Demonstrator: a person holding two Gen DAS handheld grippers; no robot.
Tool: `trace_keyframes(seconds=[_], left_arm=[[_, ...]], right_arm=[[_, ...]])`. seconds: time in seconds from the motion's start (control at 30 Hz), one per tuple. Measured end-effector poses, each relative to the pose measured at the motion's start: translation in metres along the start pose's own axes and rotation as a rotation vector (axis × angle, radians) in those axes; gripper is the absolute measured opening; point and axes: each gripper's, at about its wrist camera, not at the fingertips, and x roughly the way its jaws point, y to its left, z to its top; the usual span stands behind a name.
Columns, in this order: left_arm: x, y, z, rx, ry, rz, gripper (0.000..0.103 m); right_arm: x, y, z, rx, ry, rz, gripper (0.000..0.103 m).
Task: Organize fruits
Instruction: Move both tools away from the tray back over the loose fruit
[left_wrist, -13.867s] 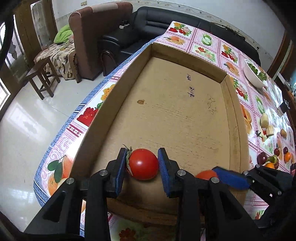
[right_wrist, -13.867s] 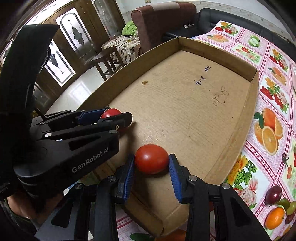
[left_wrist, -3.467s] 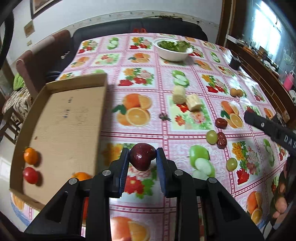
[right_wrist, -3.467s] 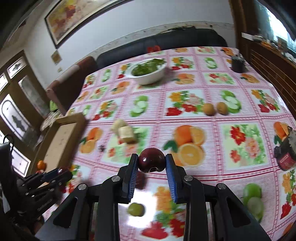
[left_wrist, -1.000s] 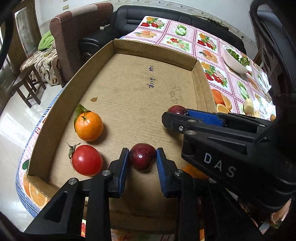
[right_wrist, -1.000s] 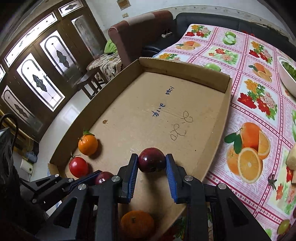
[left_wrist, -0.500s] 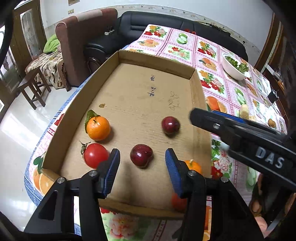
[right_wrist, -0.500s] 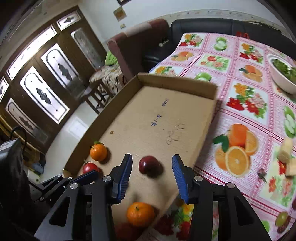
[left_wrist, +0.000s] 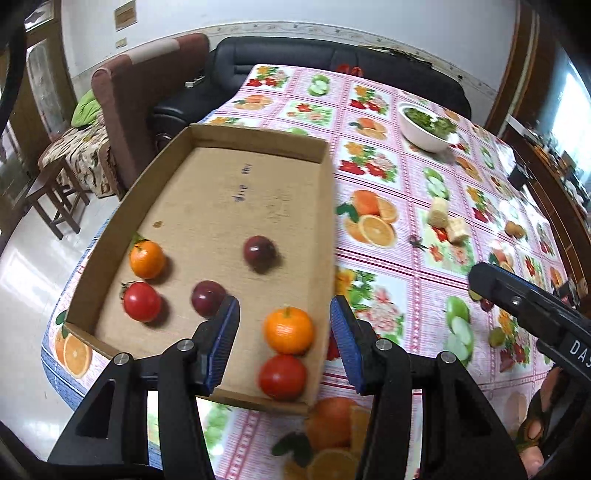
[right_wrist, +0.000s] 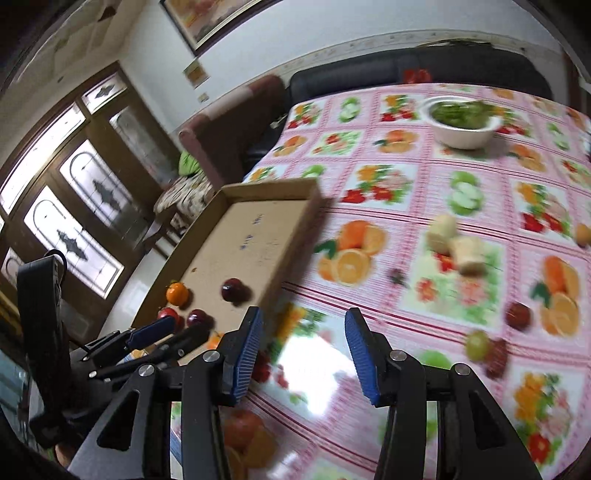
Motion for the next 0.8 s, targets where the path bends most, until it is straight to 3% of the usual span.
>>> trace_keyframes(seconds=[0.43,0.8], left_arm=[[-0.006,-0.039,-0.007,0.071,0.005,-0.015,0.05],[-0.001,-0.055,-0.011,0.093,0.029,-0.034,0.05]], right_arm=[[-0.042,-0.07,-0.032,0.143,-0.034,-0.085,0.053],[-0.051,-0.094,-0.047,0.191,-0.032,-0.114,0.053]])
